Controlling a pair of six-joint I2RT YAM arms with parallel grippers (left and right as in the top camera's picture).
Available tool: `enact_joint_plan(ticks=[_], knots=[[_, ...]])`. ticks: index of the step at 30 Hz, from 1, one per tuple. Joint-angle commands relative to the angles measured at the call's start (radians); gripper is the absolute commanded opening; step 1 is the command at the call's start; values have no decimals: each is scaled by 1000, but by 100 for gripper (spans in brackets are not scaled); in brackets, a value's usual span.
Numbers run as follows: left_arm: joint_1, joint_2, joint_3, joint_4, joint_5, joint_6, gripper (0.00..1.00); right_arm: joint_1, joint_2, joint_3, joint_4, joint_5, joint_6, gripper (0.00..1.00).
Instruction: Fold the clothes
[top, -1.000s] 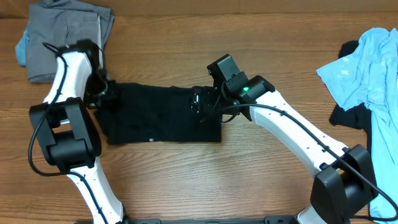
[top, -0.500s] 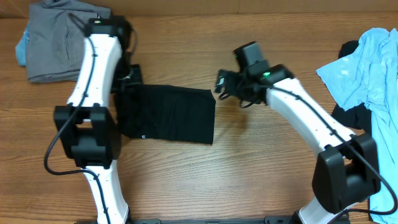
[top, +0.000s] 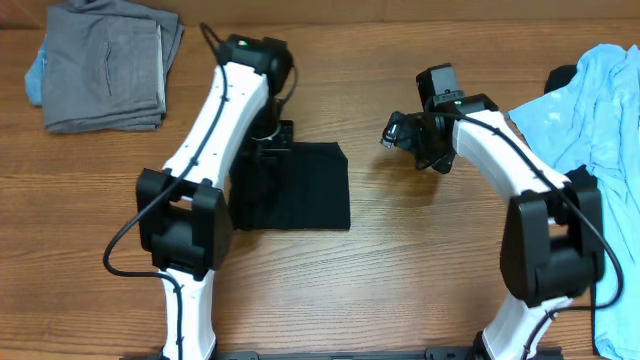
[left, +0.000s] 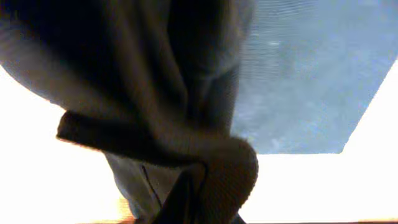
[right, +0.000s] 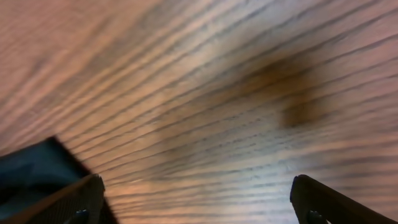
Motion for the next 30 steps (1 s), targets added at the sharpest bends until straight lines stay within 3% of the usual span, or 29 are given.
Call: enact_joint_plan(ticks=[1,12,25,30], knots=[[-46,-4,33,19,50,-17,4,2,56,8,26,-109,-9,100],[-100,-3,32,140,131,-51,5,68,128,9,62,-214,-26,95],[-169,-2,32,216,192,-51,18,94,128,8,69,-223,-22,80],[-211,-1,32,228,188,-50,27,94,128,8,67,-241,-23,80]])
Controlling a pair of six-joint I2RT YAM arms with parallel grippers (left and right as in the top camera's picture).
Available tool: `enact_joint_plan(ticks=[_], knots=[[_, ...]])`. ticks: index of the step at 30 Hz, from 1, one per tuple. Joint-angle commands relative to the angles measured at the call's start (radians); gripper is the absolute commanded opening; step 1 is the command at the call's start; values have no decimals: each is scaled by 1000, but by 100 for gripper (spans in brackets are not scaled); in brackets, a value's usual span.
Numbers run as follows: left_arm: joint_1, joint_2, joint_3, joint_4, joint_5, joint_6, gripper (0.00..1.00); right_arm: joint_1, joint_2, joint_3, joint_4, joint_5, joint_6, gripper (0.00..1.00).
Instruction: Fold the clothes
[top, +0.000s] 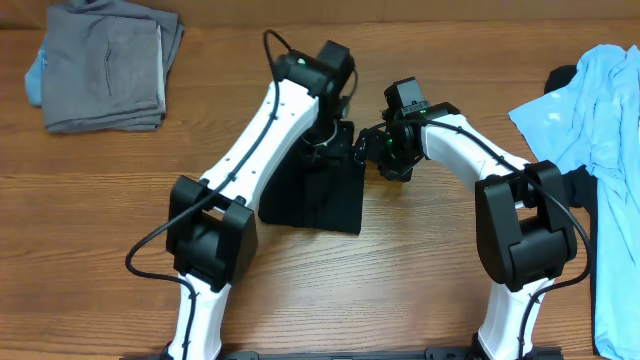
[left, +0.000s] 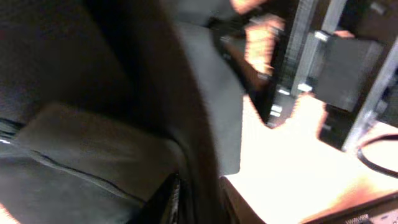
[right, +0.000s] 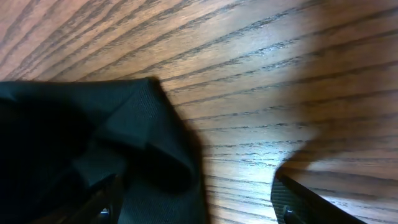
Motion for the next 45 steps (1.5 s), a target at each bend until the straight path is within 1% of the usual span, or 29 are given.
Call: enact_joint_plan(ticks=[1,3,4,6,11,12,13,15,17,18,19,20,21,22,24,28,31,35,36,40,45], knots=[[-32,-1,26,4,25,-10,28,0,24,1,2,-23,3,80],[-41,-1,26,6,26,-10,29,-1,24,1,2,-23,3,80],[-44,-1,26,8,25,-10,31,-4,24,1,2,-23,3,81],[-48,-1,26,8,25,-10,38,-14,24,1,2,-23,3,85],[-48,-1,26,8,28,-6,41,-84,24,8,-25,-23,3,88],[-48,-2,26,8,25,7,44,-106,24,14,-42,-24,3,88],[-41,-2,27,4,9,14,48,-125,24,22,-61,-24,2,88],[-15,-2,38,-27,-74,-9,49,-168,22,48,-114,-38,-17,88],[31,-2,52,-69,-168,-56,51,-205,14,71,-154,-91,-76,88],[56,-2,57,-86,-188,-71,54,-221,7,82,-169,-129,-112,88],[125,-2,61,-105,-192,-77,61,-242,-15,93,-185,-209,-182,88],[156,-2,61,-107,-193,-77,75,-246,-27,95,-186,-240,-199,88],[195,-2,61,-108,-193,-77,87,-247,-44,95,-184,-279,-222,88],[225,-2,60,-107,-192,-77,93,-246,-60,95,-180,-312,-248,88],[290,-2,60,-105,-193,-77,95,-228,-87,95,-168,-339,-278,88],[383,-1,55,-101,-194,-76,98,-161,-93,93,-121,-336,-289,91],[425,-1,41,-101,-194,-76,100,-97,-74,86,-61,-313,-289,91],[443,0,9,-97,-193,-73,100,-18,-44,86,12,-264,-289,90],[443,0,-2,-96,-194,-72,100,-7,-42,86,24,-261,-289,89],[435,0,-56,-89,-193,-57,100,37,-26,86,64,-213,-284,72],[431,0,-118,-66,-193,-58,100,44,2,86,49,-113,-284,73]])
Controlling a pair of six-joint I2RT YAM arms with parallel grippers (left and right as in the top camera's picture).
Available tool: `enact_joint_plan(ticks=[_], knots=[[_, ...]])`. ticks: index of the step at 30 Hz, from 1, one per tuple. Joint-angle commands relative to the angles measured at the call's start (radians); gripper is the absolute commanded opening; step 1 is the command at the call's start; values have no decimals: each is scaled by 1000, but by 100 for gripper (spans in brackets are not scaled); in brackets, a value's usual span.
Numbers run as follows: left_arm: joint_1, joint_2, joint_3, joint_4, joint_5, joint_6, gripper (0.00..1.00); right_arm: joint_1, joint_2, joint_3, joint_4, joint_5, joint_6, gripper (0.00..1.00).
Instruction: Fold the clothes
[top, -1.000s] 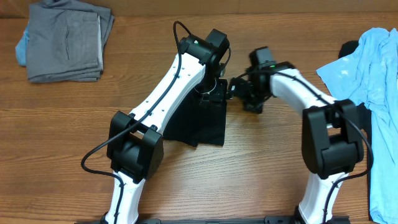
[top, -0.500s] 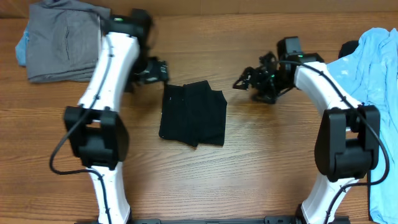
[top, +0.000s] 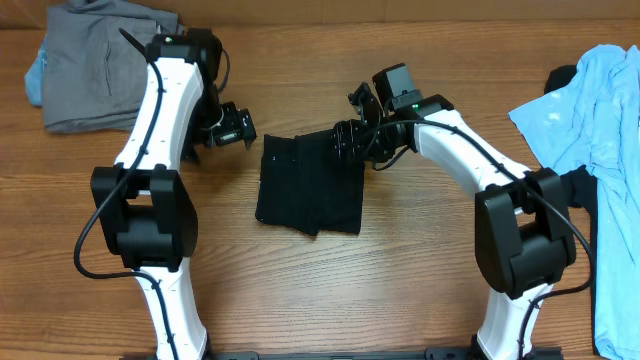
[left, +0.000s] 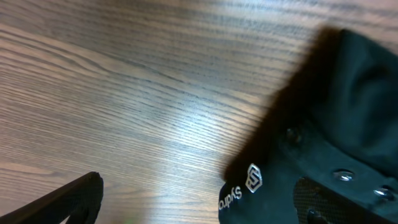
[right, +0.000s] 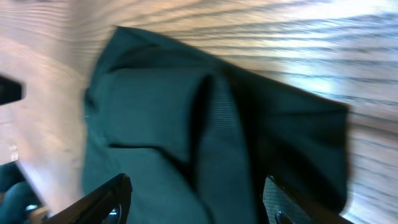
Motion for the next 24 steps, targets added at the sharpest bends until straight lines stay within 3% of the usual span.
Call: enact_joint_plan(ticks=[1,6,17,21,24], knots=[[-10,0,-43,18,-5,11,100,-4,34,18,-3,106,-5,73],[-11,0,-72,31,-2,11,100,-11,48,18,4,116,-42,76],[-13,0,-78,42,-2,11,100,-3,50,11,1,101,-42,38],[-13,-1,-78,41,-3,12,100,-3,50,11,0,81,-42,30],[-13,0,-78,41,-3,12,100,-3,50,11,3,37,-42,31]])
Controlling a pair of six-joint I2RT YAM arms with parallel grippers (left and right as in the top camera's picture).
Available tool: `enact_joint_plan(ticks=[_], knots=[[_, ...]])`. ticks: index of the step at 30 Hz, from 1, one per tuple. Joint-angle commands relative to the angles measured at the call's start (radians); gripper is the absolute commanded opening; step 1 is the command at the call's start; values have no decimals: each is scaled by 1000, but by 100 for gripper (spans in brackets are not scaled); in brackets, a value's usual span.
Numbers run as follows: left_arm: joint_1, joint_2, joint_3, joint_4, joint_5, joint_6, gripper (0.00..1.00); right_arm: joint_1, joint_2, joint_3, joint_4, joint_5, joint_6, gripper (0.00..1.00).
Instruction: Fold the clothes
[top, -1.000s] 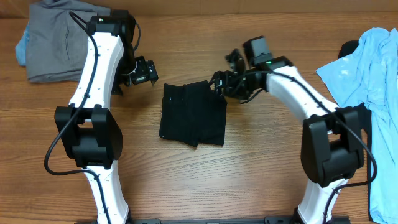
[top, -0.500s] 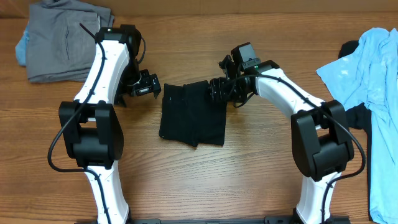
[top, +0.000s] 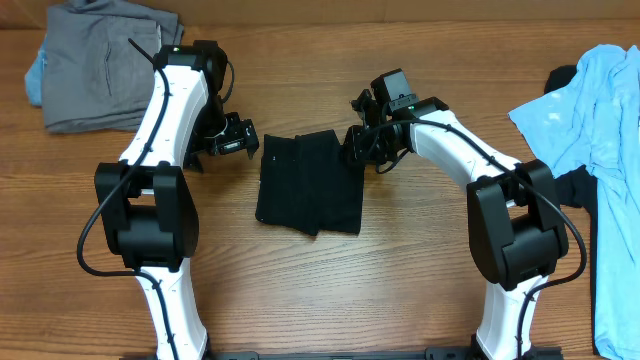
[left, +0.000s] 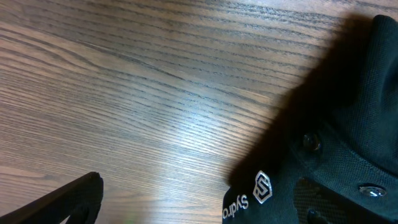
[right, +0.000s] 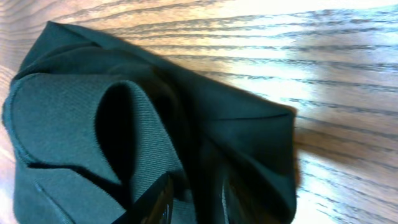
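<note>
A black garment (top: 308, 183) lies folded in the middle of the table. The left wrist view shows its white logo and buttons (left: 323, 168). My left gripper (top: 236, 146) stands open just left of the garment's top left corner, its fingers wide apart (left: 199, 211) over bare wood and the cloth's edge. My right gripper (top: 360, 146) is at the garment's top right corner. Its fingers (right: 163, 198) are shut on a fold of the black cloth (right: 199, 124).
A folded grey pile (top: 105, 65) with a bit of light blue cloth under it sits at the back left corner. A light blue shirt (top: 590, 110) over a dark garment (top: 572, 185) lies along the right edge.
My right gripper was open over the garment's top right corner and is now shut on a fold there. My left gripper has shifted slightly toward the garment and stays open.
First my left gripper held the black garment at its left side, the right gripper open and off to the right. Then the left arm was over the garment's right side with cloth still in it. Later the left gripper was open beside the narrower garment; the right one now grips the corner.
</note>
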Motion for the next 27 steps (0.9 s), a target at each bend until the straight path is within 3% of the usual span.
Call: enact_joint_plan(ticks=[1,7,13,27], knots=[[-8,0,-8,2,-3,12,100,1,5,11,8,-61,-8,31],[-8,0,-8,1,-3,12,100,3,5,11,5,-61,-8,30],[-8,0,-8,1,-3,12,100,3,5,11,4,-61,1,4],[-8,-1,-8,6,-3,15,100,2,-90,14,-63,-3,132,4]])
